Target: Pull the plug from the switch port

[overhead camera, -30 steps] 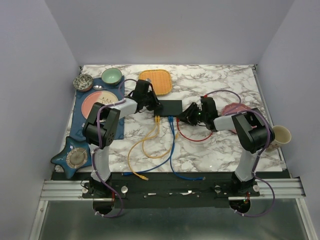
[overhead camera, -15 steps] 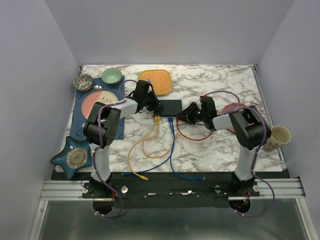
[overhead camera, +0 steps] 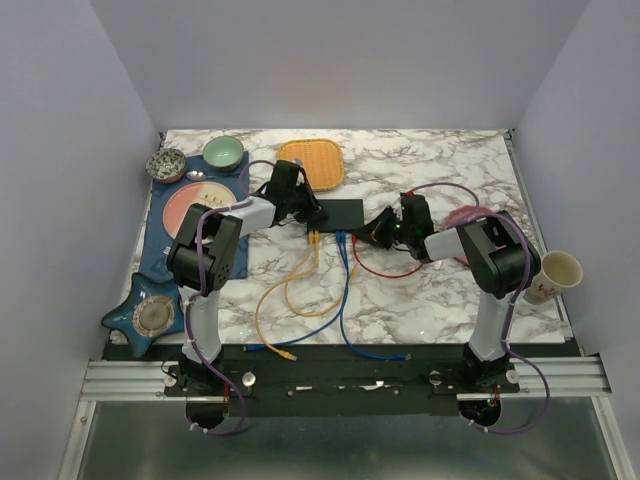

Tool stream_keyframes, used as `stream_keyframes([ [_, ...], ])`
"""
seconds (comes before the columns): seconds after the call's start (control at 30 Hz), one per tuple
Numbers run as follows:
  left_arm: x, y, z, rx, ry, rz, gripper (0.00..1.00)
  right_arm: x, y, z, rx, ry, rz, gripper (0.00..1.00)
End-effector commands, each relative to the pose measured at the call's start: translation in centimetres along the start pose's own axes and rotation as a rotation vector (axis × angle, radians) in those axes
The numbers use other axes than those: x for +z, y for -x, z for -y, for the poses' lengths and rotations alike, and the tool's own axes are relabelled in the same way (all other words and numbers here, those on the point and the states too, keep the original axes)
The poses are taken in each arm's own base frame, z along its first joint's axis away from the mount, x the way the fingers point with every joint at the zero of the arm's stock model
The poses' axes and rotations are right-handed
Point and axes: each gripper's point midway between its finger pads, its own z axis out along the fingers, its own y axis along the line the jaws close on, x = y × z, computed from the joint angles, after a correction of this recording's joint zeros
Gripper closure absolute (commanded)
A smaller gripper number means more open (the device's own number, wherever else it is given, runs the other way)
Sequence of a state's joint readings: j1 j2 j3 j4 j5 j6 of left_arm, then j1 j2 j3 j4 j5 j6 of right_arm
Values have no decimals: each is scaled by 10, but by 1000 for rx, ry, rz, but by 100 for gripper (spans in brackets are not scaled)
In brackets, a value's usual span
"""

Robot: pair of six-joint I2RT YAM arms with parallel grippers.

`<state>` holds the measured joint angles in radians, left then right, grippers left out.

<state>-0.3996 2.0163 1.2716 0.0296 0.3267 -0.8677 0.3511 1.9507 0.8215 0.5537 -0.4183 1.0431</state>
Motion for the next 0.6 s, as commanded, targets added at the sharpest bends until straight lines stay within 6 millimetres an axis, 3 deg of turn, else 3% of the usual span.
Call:
stream_keyframes([
  [0.0,0,-12,0,-22,-22,-42,100,2,-2,14,0,-26,-5,97],
  [0.27,-13,-36,24,-56,-125,-101,100,0,-3,15,-41,-25,-11,99],
  [0.57,-4,-63,39,-73,-179,-173,100,-4,-6,17,-73,-40,-25,99],
])
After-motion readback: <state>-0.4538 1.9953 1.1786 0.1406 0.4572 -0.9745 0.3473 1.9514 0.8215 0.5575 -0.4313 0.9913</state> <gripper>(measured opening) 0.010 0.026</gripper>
